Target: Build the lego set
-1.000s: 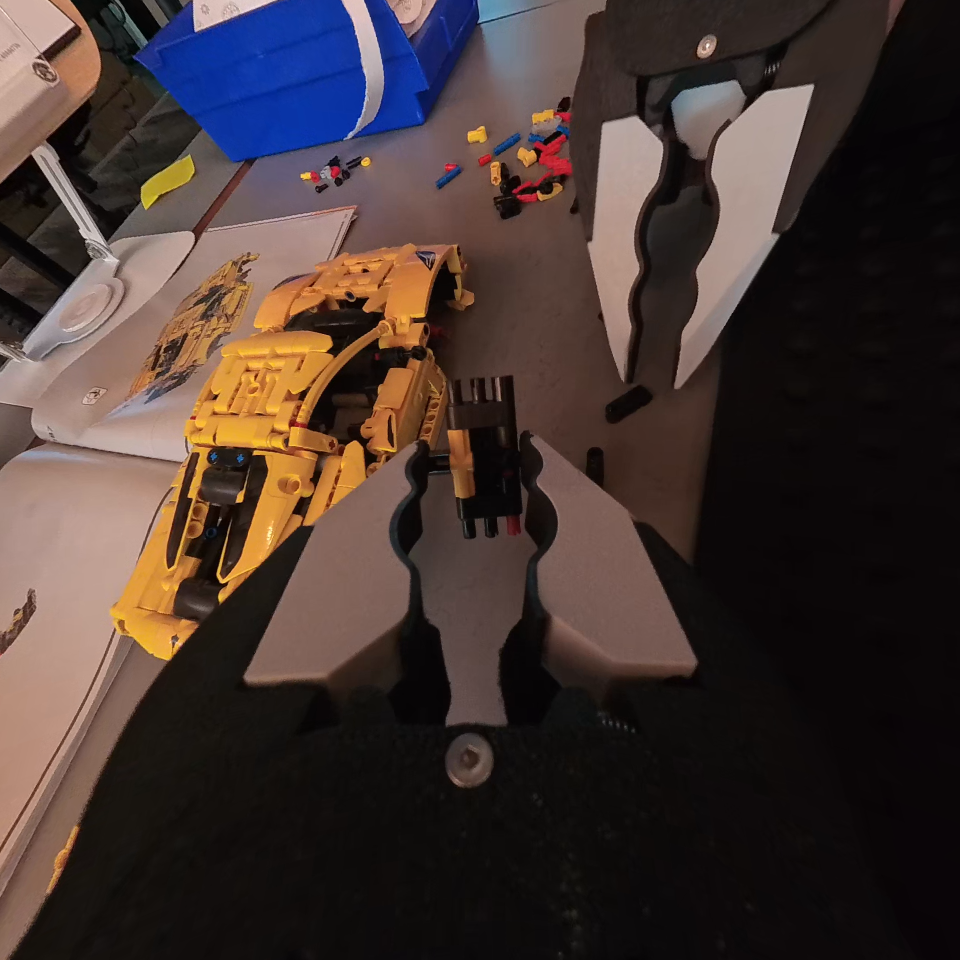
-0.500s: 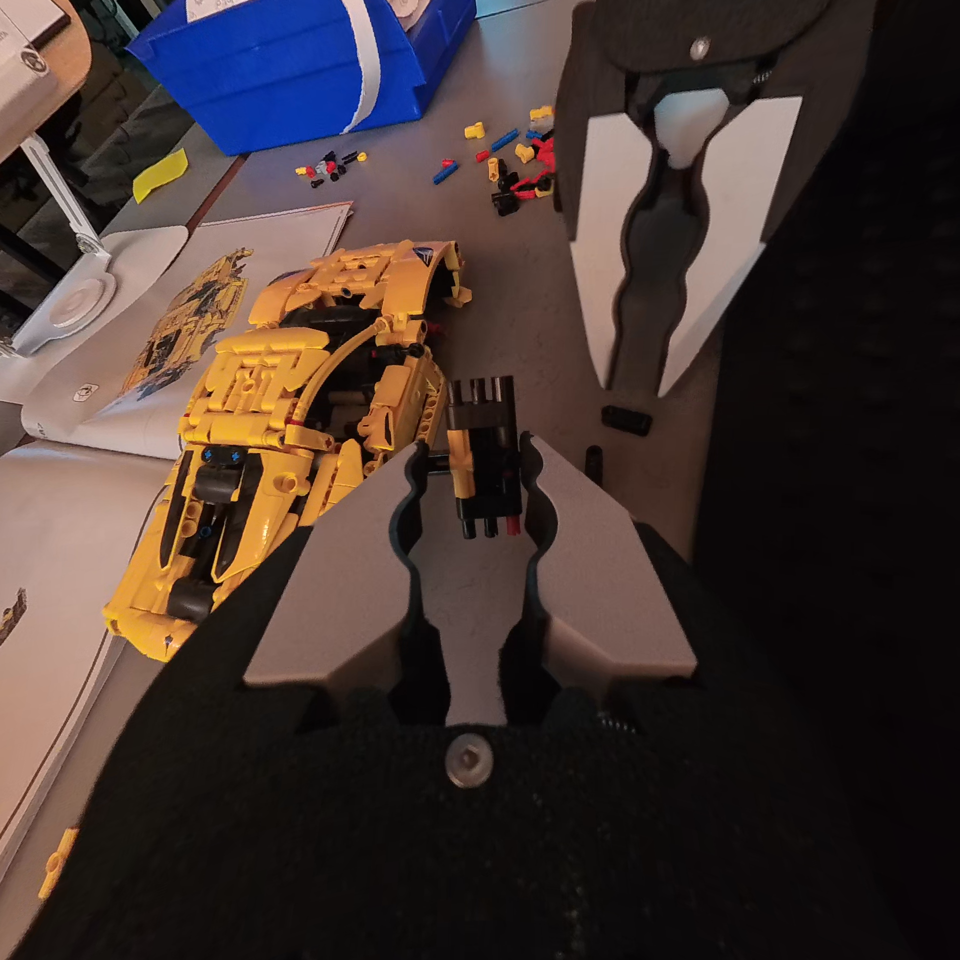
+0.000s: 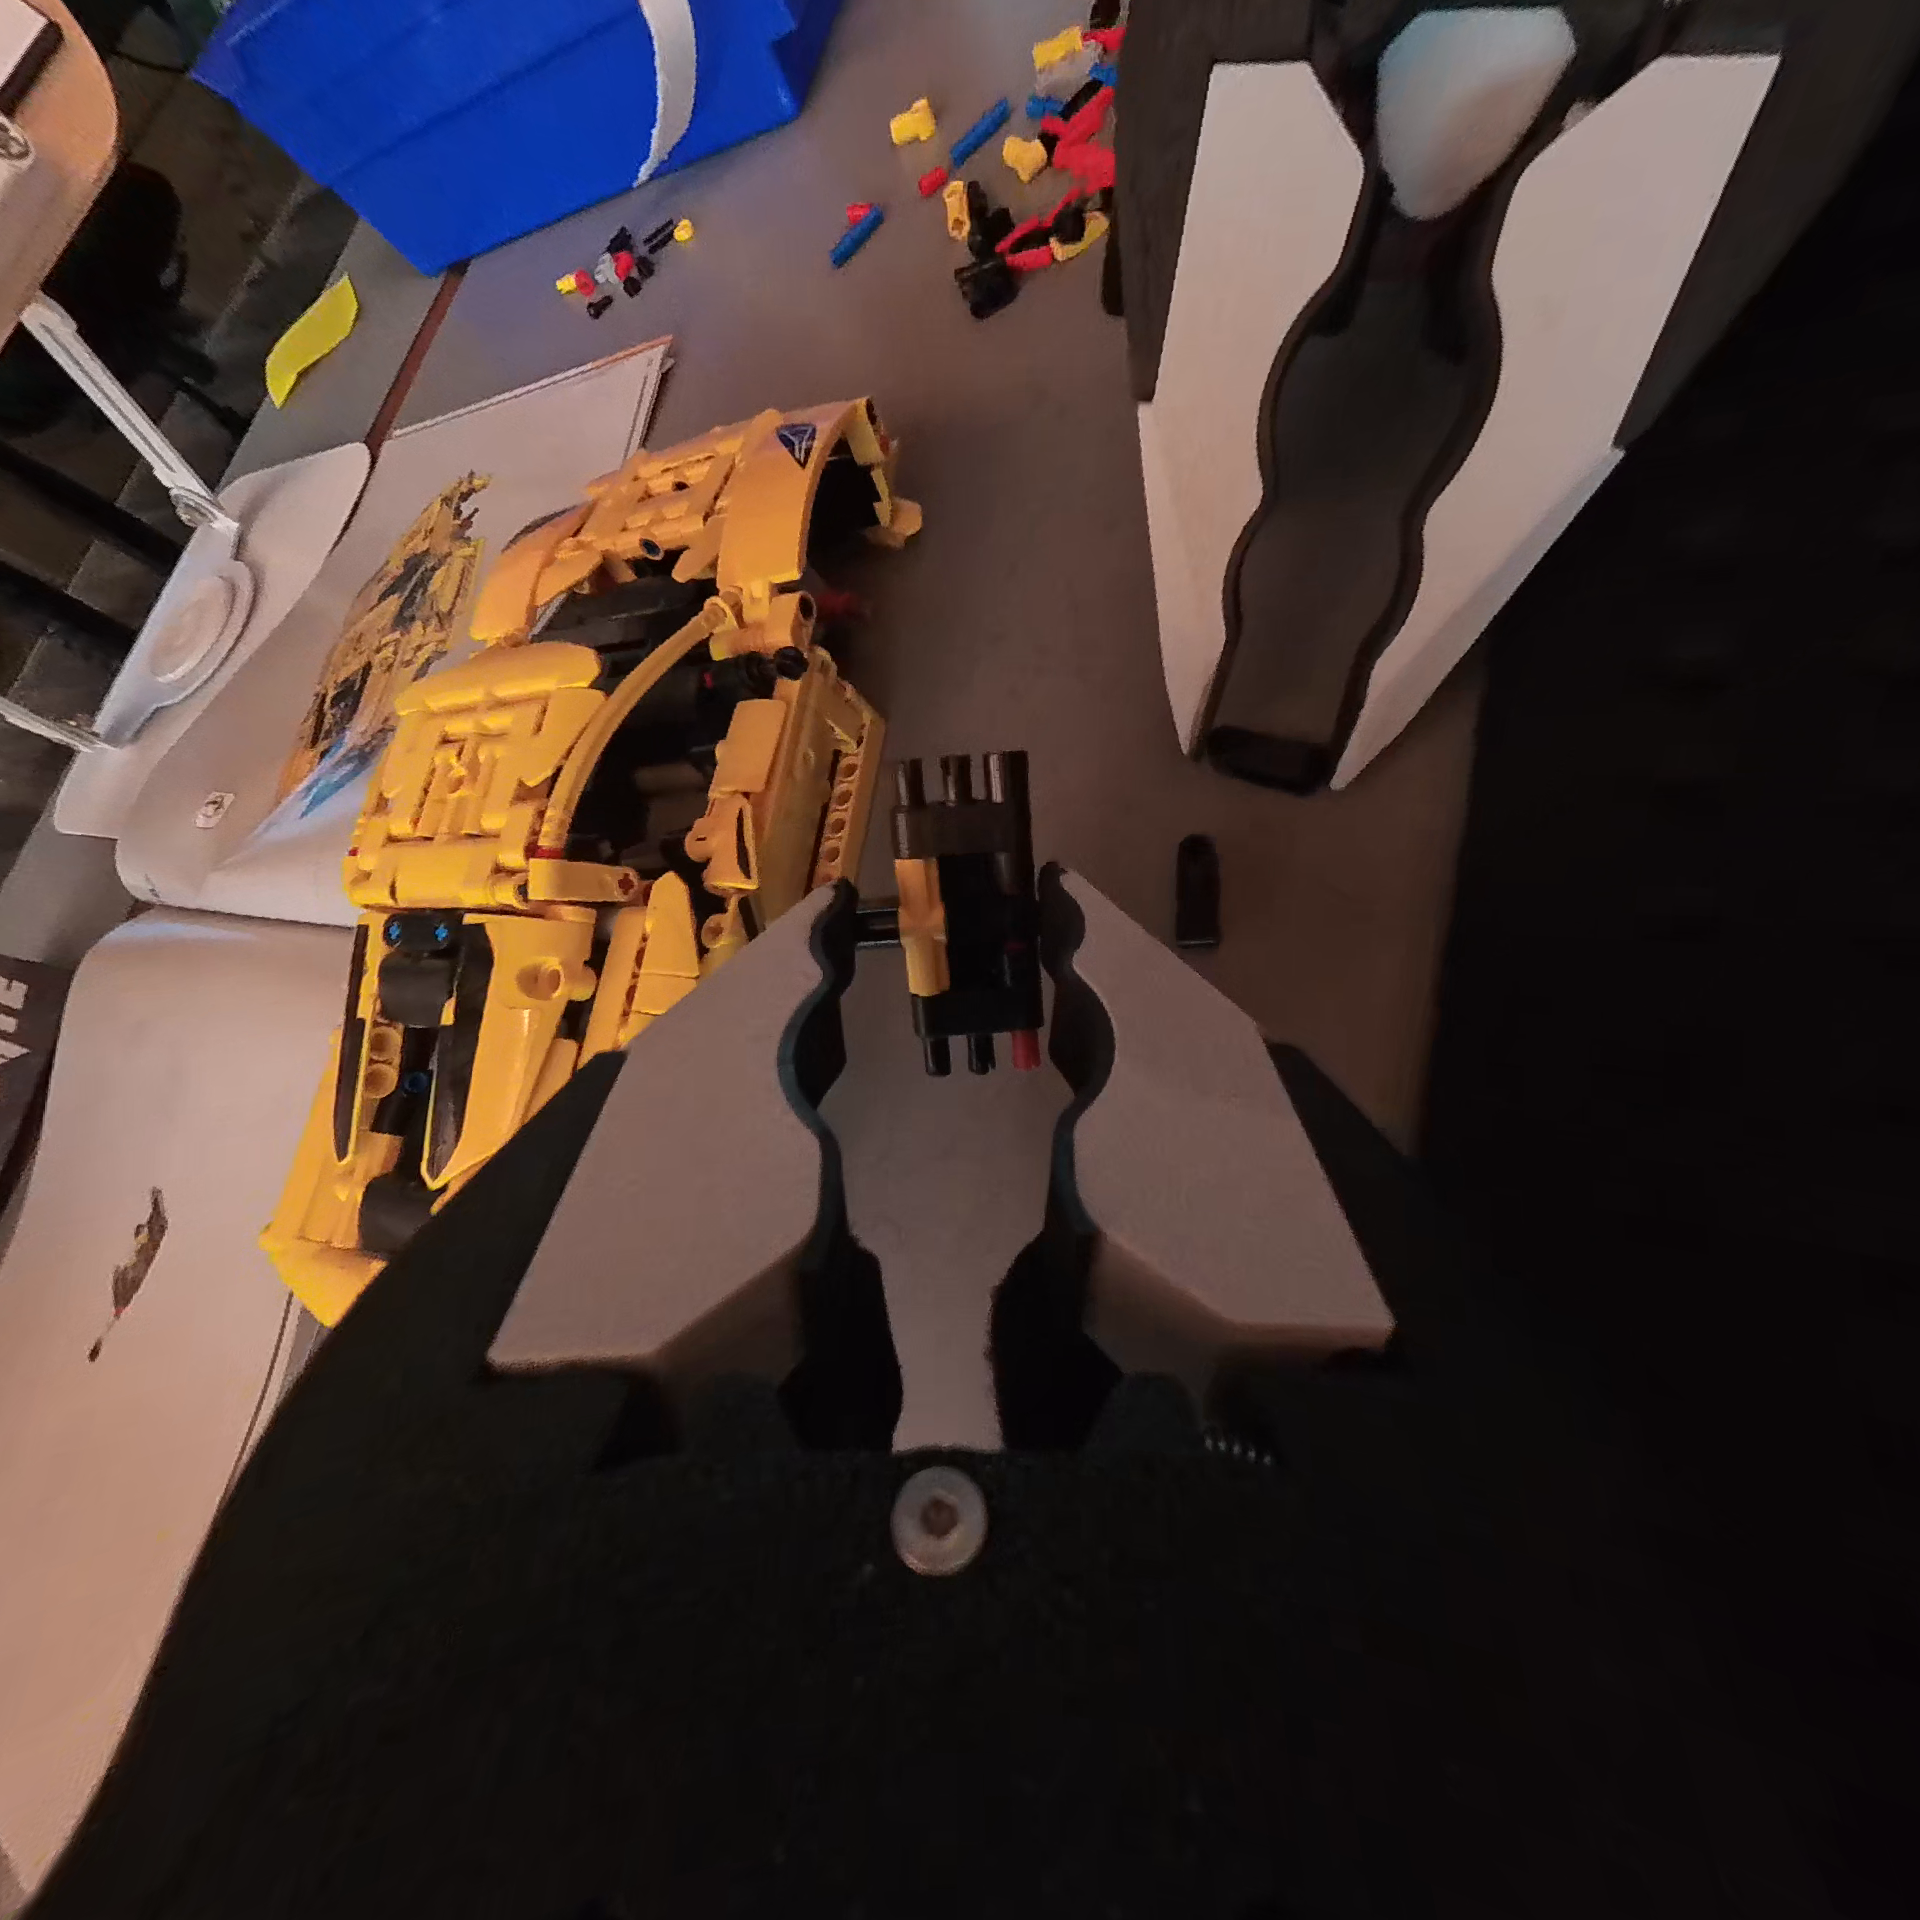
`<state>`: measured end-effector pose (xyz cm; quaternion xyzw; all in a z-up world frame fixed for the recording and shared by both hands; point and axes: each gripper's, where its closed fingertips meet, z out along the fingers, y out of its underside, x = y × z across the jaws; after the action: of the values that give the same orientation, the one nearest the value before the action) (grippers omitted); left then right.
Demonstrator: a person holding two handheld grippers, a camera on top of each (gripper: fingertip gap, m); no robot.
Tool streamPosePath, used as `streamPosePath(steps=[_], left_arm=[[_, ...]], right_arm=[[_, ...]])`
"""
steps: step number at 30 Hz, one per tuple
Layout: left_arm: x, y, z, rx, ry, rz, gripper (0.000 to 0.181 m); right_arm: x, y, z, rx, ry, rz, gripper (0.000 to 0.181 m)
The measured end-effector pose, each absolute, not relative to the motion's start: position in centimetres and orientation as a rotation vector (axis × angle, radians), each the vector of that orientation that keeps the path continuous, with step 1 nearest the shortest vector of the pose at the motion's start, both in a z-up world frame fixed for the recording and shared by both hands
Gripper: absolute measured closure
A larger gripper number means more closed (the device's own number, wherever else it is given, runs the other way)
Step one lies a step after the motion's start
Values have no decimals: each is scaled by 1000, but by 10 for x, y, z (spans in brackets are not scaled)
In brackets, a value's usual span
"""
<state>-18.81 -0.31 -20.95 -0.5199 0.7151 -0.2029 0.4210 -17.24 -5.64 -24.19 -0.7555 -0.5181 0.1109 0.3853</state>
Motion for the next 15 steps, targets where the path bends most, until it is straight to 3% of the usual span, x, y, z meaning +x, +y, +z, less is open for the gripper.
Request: streamPosePath(steps=[8,15], left_arm=[[-186,-11,-213,-1234,1834,-432,146],[-182,-21,-224,-1102,1909,-237,146]], right_arm=[[-162,-47,-239,-1952,-1280,225,158],[-169,-35,-189,-1822,-1465,19,159]])
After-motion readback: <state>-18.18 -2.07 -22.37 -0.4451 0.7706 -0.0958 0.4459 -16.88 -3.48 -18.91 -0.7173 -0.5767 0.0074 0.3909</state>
